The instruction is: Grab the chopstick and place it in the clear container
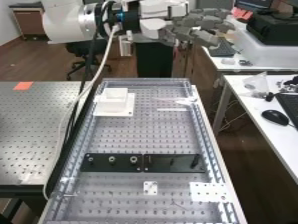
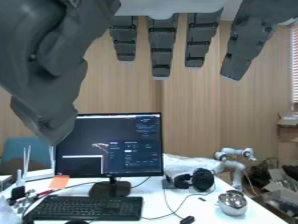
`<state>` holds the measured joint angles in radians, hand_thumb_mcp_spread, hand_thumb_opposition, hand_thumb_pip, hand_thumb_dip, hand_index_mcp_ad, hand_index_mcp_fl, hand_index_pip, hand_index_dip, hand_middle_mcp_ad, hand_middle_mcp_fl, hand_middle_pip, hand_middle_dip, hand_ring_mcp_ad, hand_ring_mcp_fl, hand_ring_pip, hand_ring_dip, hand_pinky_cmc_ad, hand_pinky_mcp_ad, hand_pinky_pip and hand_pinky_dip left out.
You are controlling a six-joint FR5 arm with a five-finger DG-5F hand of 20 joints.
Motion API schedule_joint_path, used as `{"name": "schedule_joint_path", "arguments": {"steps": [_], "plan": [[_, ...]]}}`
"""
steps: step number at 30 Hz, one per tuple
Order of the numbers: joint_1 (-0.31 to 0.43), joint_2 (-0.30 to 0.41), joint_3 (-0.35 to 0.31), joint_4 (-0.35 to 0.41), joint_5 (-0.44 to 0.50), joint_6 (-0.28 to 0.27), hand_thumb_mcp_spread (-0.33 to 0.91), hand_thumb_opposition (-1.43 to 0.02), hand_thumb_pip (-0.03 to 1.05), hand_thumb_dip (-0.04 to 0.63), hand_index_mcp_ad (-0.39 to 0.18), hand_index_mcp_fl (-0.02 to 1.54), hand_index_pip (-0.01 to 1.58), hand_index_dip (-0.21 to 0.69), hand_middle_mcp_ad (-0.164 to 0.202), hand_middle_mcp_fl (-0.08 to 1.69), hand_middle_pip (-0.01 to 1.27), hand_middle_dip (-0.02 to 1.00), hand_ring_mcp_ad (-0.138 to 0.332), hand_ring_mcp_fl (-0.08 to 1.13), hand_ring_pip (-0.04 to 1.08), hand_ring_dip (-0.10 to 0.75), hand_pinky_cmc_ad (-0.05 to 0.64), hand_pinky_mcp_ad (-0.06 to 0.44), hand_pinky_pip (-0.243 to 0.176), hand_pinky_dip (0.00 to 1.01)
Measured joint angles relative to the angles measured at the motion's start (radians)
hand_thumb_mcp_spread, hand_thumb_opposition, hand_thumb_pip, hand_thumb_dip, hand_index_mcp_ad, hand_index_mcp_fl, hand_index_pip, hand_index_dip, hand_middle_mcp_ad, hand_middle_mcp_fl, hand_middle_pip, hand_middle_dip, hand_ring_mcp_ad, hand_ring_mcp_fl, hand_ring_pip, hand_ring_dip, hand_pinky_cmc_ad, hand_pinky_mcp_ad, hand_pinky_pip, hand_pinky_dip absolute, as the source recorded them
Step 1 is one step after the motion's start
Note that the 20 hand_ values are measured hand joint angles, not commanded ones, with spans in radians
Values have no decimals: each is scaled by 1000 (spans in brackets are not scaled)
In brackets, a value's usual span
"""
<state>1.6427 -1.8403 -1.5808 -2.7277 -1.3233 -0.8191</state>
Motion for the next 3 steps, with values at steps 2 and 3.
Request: {"name": "schedule_joint_path", "arguments": {"steps": [2, 3], "plan": [[0, 2, -4, 2, 0, 4, -10, -867, 859, 112, -94, 40, 99, 87, 79, 122, 134, 316, 155, 14, 113, 218, 407, 328, -58, 286], [0, 3, -5, 2, 0, 6, -10, -867, 859, 112, -94, 40, 99, 87, 77, 122, 134, 316, 155, 14, 113, 218, 407, 328, -58, 286]]}}
